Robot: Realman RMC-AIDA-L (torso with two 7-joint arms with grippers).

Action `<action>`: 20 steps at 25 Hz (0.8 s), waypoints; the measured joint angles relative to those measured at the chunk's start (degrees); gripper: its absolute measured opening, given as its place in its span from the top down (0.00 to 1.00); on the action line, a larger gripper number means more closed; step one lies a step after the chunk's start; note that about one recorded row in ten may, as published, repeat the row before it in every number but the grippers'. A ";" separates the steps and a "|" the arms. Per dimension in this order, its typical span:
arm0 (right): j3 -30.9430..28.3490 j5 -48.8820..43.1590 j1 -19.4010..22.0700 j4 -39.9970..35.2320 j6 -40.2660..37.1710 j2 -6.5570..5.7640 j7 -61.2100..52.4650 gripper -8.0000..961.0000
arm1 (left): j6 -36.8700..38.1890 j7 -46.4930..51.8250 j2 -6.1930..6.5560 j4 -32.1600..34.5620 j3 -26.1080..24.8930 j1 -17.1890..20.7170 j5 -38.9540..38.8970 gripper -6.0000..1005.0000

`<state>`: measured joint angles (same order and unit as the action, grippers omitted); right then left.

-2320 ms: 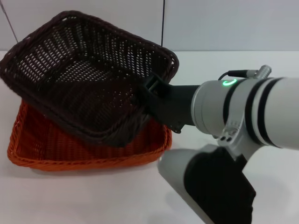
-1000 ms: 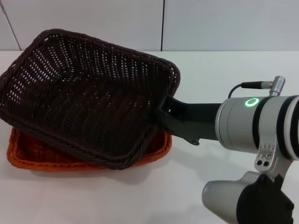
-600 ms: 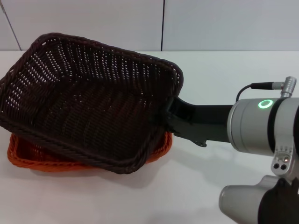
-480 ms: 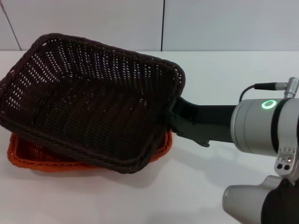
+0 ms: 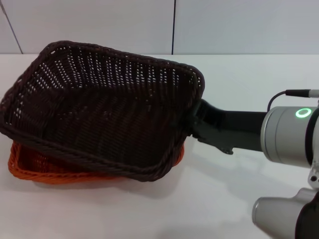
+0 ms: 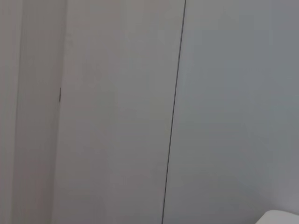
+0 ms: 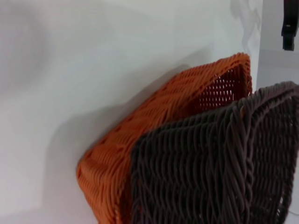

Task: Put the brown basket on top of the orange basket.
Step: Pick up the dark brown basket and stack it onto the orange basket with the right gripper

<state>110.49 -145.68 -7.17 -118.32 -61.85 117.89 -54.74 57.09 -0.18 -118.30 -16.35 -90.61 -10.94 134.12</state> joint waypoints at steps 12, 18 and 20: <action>-2.25 1.33 -1.58 0.39 1.91 -1.28 0.18 0.80 | -1.43 0.00 -0.26 0.05 0.32 -0.07 0.00 0.23; -3.51 3.11 -2.71 0.67 1.72 -2.11 1.32 0.80 | -1.94 0.00 -0.26 0.09 0.36 -0.51 0.00 0.23; -3.91 3.77 -2.92 0.74 1.62 -2.30 1.65 0.80 | -1.95 0.00 -0.26 0.09 0.35 -0.56 0.00 0.23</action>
<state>106.58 -141.91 -10.09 -117.57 -60.23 115.59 -53.09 55.14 -0.18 -118.56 -16.25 -90.26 -11.50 134.12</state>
